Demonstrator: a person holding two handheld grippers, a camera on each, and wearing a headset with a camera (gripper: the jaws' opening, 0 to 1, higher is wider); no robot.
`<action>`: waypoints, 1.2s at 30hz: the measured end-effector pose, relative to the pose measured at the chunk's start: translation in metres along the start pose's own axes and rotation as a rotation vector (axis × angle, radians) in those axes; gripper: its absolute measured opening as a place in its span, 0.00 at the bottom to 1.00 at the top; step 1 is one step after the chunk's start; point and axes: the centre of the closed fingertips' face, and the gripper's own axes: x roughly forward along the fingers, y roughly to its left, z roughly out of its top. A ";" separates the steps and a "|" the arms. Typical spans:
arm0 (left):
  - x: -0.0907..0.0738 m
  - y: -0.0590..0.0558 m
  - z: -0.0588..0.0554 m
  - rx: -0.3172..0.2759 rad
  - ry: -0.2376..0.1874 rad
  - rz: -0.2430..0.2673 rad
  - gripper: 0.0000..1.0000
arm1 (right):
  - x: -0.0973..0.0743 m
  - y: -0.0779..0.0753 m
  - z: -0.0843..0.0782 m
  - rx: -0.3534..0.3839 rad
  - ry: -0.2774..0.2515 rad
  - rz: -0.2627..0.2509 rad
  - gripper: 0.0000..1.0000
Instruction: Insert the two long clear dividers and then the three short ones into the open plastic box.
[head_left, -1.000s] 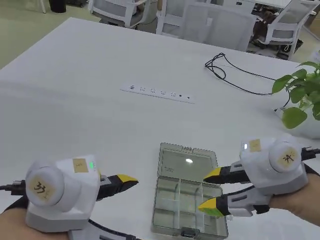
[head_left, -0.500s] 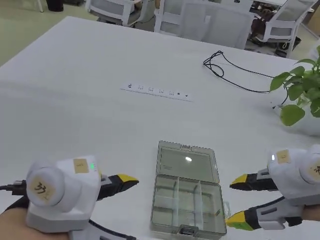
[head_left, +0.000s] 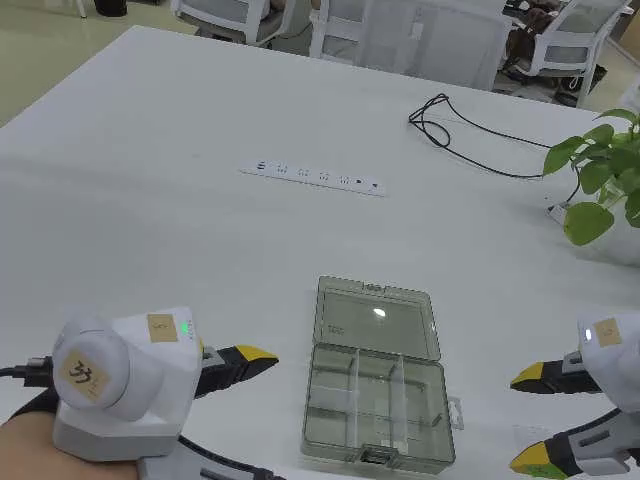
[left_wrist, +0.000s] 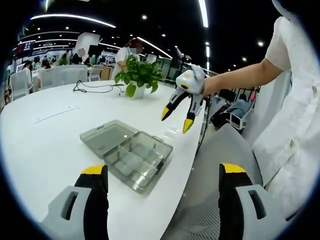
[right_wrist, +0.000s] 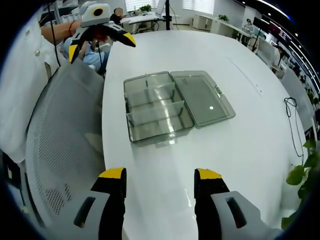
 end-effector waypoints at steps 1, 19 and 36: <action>0.000 0.001 0.000 -0.001 0.001 0.001 0.94 | 0.001 -0.001 -0.005 -0.005 0.008 0.003 0.55; 0.001 0.006 0.000 -0.025 0.007 0.012 0.94 | 0.028 -0.018 -0.078 -0.170 0.232 0.038 0.49; 0.004 0.011 0.002 -0.036 0.004 0.016 0.94 | 0.037 -0.028 -0.090 -0.241 0.272 0.043 0.38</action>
